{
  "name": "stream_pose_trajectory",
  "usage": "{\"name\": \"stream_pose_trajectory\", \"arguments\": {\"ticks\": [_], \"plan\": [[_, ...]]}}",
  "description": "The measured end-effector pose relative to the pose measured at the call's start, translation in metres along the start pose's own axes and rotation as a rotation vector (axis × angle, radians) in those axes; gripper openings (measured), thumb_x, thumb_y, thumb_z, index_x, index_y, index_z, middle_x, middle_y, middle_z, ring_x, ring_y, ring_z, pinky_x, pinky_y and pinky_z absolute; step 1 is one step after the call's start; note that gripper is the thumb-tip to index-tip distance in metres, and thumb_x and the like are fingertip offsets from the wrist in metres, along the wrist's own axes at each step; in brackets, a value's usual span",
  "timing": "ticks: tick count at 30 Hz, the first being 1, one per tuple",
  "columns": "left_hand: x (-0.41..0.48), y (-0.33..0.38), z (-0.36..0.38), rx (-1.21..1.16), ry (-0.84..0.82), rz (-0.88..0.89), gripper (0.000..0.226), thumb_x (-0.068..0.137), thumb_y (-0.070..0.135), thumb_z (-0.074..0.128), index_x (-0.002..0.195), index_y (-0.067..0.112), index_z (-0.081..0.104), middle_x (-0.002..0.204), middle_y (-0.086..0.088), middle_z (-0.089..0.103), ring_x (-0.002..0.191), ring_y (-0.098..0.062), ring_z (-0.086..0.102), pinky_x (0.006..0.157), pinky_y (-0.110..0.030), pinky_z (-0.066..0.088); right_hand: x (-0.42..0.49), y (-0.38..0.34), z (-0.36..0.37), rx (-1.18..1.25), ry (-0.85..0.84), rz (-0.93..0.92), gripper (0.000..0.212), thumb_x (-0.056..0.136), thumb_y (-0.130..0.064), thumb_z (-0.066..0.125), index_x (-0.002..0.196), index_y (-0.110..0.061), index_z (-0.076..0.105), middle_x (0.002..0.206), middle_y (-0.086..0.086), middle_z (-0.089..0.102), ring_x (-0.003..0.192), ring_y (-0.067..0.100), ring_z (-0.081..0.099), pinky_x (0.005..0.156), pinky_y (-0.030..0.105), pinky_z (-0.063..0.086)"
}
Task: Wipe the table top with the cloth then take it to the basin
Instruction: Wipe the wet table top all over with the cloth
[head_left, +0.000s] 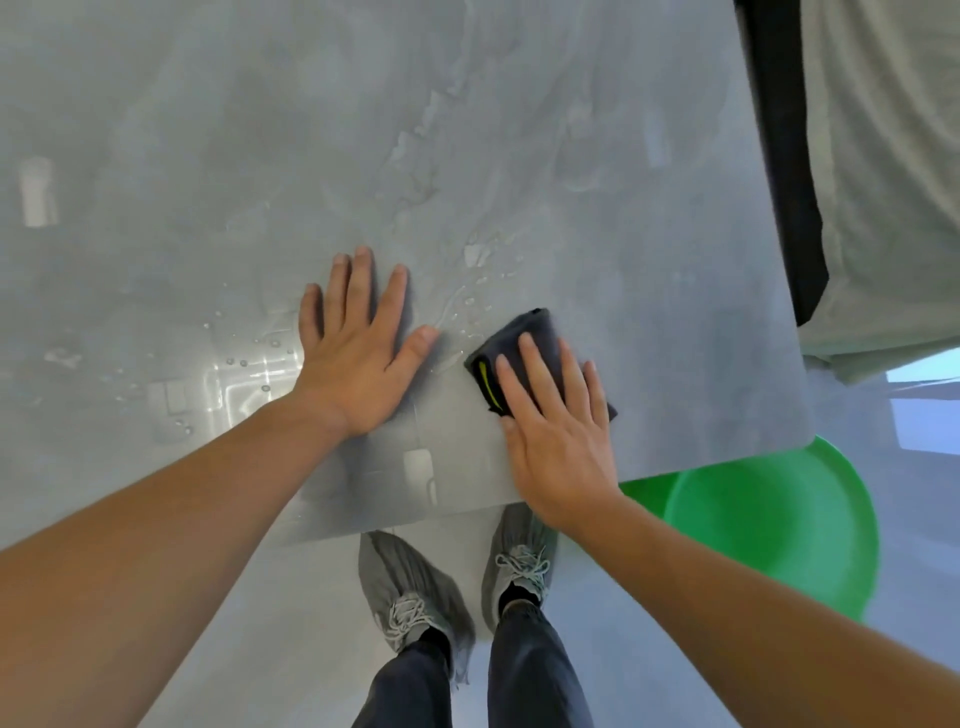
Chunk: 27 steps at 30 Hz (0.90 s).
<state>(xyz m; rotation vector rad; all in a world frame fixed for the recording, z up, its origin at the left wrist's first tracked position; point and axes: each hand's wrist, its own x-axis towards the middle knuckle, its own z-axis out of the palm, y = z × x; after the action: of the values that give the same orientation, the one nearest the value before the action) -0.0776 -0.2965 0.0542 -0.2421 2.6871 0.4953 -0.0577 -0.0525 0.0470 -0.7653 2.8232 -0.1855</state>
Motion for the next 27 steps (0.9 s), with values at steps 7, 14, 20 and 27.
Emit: {"name": "stream_pose_trajectory", "arguments": {"ticks": [7,14,20,27], "plan": [[0.002,-0.002,0.003,0.015,0.029,0.025,0.079,0.091,0.073,0.0,0.157,0.031,-0.011,0.163,-0.005,-0.028,0.144,-0.017,-0.037,0.108,-0.036,-0.032,0.134,0.025,-0.026,0.108,0.082,0.322,0.059,0.102,-0.039,0.025,0.159,-0.032,0.013,0.168,-0.006,0.004,0.154,0.03,0.001,0.124,0.047,-0.001],[0.001,0.001,0.006,0.01,0.051,0.007,0.08,0.091,0.074,0.001,0.156,0.029,-0.013,0.163,-0.007,-0.029,0.145,-0.02,-0.036,0.116,-0.048,-0.023,0.078,0.004,-0.017,0.024,-0.019,-0.025,0.058,0.102,-0.037,0.033,0.158,-0.032,0.018,0.168,-0.004,0.011,0.153,0.03,0.004,0.124,0.045,-0.001],[0.003,-0.003,0.009,-0.017,0.082,0.033,0.081,0.091,0.076,0.001,0.156,0.03,-0.012,0.164,-0.007,-0.026,0.145,-0.02,-0.035,0.113,-0.045,-0.026,0.171,0.01,-0.029,0.095,0.082,0.24,0.06,0.1,-0.037,0.031,0.158,-0.033,0.017,0.168,-0.005,0.007,0.153,0.03,0.005,0.123,0.047,0.002],[-0.001,-0.002,-0.003,-0.079,0.023,0.051,0.082,0.089,0.075,-0.002,0.157,0.029,-0.012,0.162,-0.006,-0.03,0.144,-0.02,-0.038,0.117,-0.049,-0.021,0.128,0.012,-0.034,-0.062,-0.096,-0.288,0.058,0.101,-0.04,0.033,0.157,-0.03,0.026,0.166,-0.001,0.018,0.151,0.035,0.016,0.122,0.051,0.012]]}}
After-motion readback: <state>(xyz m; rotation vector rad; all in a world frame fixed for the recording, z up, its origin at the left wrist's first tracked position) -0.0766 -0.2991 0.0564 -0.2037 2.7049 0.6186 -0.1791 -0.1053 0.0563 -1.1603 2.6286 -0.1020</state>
